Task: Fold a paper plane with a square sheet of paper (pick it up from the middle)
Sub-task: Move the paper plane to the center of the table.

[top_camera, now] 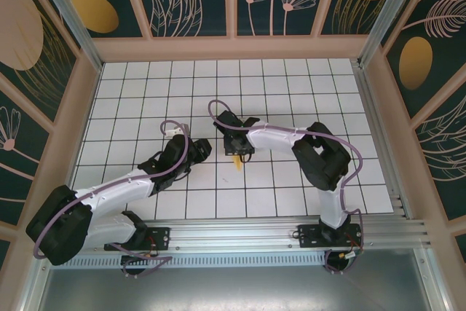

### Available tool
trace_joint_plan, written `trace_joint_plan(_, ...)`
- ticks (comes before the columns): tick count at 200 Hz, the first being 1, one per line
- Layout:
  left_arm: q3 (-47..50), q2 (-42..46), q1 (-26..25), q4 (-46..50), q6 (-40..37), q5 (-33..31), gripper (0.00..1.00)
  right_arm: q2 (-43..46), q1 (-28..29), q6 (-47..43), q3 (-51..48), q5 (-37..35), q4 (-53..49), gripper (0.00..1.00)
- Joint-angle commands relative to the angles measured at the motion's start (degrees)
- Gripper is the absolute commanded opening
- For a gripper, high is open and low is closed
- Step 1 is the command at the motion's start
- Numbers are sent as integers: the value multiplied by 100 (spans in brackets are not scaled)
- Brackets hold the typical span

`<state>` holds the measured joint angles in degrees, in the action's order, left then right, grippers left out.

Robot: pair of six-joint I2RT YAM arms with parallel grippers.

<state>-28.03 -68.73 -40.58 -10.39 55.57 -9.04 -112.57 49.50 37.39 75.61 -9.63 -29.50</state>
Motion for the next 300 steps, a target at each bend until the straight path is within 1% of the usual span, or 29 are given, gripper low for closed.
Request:
trace_joint_plan(1, -6, 186, 23, 73, -22, -105, 47, 245, -27, -55, 134, -74, -215, 12)
trace_joint_plan(46, 42, 351, 29, 85, 25, -382, 47, 62, -19, 145, 172, 349, 185, 12)
trace_joint_plan(81, -73, 341, 18, 220, -55, -536, 48, -277, 16, 102, 152, 333, 189, 12)
trace_joint_plan(112, -34, 545, 22, 296, -89, -683, 48, -294, 26, 173, -220, 375, 348, 12)
trace_joint_plan(126, -35, 641, 18, 346, -116, -776, 49, -259, 32, 142, -209, 327, 276, 12)
trace_joint_plan(163, -228, 718, 19, 636, -230, -860, 49, -253, -4, -89, 365, -34, -199, 13)
trace_joint_plan(193, -189, 774, 16, 645, -245, -907, 49, -344, -60, 22, 348, -33, -159, 13)
trace_joint_plan(228, -175, 734, 17, 574, -240, -959, 48, -515, -52, 107, 81, 301, 112, 13)
trace_joint_plan(249, -238, 686, 19, 599, -275, -990, 48, -574, -40, 57, 182, 347, -59, 13)
trace_joint_plan(266, -208, 698, 16, 626, -272, -1043, 48, -461, -23, -64, 362, 227, -267, 13)
trace_joint_plan(300, -193, 738, 21, 650, -318, -1109, 49, -524, -156, -224, 574, 222, -251, 13)
